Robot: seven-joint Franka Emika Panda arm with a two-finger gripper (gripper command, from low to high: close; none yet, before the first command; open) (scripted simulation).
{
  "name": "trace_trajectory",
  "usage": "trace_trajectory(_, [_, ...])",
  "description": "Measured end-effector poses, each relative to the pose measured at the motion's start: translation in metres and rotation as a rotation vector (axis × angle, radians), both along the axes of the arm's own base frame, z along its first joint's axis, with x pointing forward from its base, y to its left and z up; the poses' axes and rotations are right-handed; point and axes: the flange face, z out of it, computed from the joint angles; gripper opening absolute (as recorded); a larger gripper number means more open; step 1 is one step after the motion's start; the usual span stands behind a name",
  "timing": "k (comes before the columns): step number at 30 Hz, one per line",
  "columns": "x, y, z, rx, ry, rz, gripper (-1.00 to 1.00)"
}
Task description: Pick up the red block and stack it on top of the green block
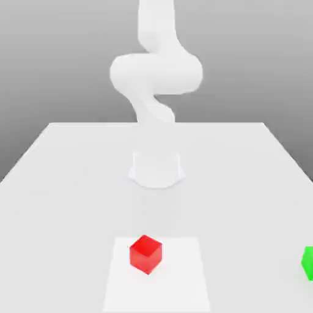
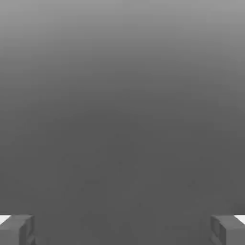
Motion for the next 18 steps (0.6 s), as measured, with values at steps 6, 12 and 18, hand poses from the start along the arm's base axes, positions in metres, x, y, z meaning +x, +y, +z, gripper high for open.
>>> trace_trajectory(6, [0.053,-0.011,-0.113,-0.018,0.159,0.198,0.00])
trace_trajectory(12, [0.075,-0.004,-0.230,-0.071,0.309,0.385,0.00])
trace_trajectory(18, [0.066,0.004,-0.336,-0.159,0.449,0.565,0.00])
